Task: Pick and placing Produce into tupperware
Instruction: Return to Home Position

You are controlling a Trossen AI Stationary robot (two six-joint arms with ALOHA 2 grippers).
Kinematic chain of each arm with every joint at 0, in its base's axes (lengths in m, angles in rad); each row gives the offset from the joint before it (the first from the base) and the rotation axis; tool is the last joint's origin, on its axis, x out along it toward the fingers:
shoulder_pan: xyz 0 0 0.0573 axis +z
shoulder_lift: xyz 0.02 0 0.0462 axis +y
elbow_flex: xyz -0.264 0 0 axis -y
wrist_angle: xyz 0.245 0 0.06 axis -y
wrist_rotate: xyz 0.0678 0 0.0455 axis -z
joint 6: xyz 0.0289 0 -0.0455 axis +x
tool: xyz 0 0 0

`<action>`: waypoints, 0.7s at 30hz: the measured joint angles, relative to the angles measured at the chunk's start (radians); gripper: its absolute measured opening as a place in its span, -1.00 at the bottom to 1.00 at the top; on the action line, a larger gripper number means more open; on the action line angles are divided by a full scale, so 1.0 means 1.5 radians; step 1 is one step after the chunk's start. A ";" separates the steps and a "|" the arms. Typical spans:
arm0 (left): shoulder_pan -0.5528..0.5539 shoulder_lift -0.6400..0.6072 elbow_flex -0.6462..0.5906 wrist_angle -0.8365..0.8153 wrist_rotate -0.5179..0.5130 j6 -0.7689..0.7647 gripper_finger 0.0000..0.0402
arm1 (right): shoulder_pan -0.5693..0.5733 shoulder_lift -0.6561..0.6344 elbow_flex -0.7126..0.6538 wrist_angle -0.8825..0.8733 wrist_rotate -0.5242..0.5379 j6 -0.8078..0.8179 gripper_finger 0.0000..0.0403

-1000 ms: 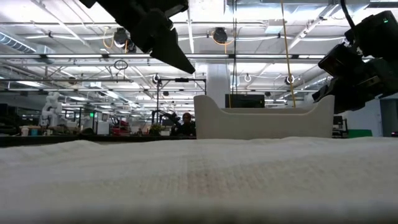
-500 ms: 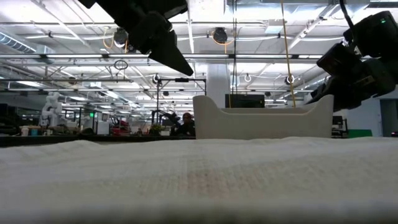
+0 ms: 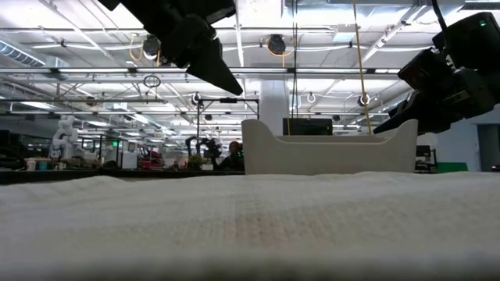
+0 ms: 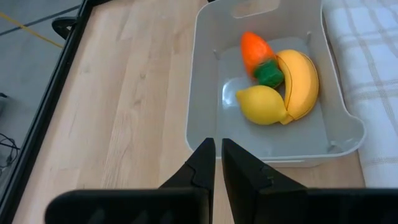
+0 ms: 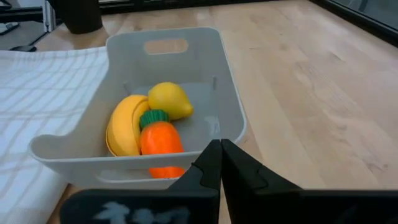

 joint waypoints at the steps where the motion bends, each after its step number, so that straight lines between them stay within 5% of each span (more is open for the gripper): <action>1: 0.000 0.000 0.000 -0.001 0.000 0.000 -0.85 | 0.000 0.000 0.000 0.000 0.000 0.000 -1.00; 13: 0.000 0.000 0.000 -0.003 -0.062 0.035 -0.85 | -0.013 -0.032 0.001 -0.004 0.073 -0.029 -1.00; 21: 0.003 -0.033 -0.007 0.005 -0.116 0.066 -0.85 | -0.011 -0.147 0.034 -0.160 0.073 -0.035 -1.00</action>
